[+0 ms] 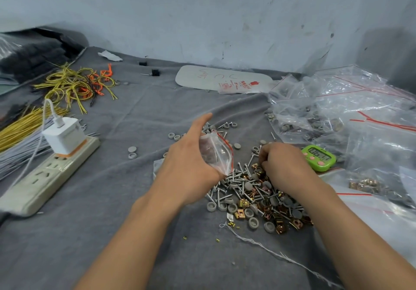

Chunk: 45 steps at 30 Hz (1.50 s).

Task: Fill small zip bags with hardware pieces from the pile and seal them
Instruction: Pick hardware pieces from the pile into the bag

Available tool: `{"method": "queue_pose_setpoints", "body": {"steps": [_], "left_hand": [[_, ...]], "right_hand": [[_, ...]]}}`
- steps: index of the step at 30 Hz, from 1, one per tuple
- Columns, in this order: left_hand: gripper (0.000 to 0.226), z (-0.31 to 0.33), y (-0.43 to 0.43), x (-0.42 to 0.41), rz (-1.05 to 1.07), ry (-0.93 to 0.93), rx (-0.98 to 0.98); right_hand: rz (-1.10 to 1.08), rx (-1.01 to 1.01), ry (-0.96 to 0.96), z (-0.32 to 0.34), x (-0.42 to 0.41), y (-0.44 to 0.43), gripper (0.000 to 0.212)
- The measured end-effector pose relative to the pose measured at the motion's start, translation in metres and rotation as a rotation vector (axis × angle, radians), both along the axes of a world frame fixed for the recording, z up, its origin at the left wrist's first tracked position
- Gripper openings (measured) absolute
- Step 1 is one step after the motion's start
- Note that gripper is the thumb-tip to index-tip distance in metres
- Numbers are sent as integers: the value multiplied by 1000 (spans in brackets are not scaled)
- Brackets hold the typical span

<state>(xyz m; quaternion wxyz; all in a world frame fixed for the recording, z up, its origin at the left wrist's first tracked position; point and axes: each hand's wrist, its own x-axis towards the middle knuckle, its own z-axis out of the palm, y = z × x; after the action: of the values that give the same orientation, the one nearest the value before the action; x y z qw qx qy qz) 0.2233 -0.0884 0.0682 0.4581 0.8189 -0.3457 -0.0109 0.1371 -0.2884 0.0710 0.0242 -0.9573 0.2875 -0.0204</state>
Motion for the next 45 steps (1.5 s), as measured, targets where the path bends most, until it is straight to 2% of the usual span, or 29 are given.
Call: {"method": "queue_pose_setpoints", "body": {"steps": [3,7,12,19,23,27,29,34,37,45], "left_hand": [[97,1,1,-1,5,3,6],[96,2,1,-4,8,6,14],[97,3,-1,-3,9,20,18],[97,0,-1,-1,6,-5,7],[98,-1,-1,-1,6,-11,20],[96,1,-1,-4,8,4,26],[96,2,-1,-5,6,10,29],[99,2,-1,-5,-12,15,43],[99,2,-1,-6,-11,16,40],[95,-6,-7,-6,8,-78,71]], "right_hand": [[-12,21,-59,-1,-4,-1,16],[-10,38,-36,2,-5,-2,20],[-20,79,-119,-1,-5,-1,9],[-15,402,-442,-2,-12,-6,15],[14,687,-560,3,-24,2,17],[57,892,-628,8,-31,8,30],[59,901,-623,9,-33,10,32],[-26,824,-588,9,-33,10,19],[-71,793,-590,10,-33,12,19],[-122,884,-771,23,-30,25,26]]}}
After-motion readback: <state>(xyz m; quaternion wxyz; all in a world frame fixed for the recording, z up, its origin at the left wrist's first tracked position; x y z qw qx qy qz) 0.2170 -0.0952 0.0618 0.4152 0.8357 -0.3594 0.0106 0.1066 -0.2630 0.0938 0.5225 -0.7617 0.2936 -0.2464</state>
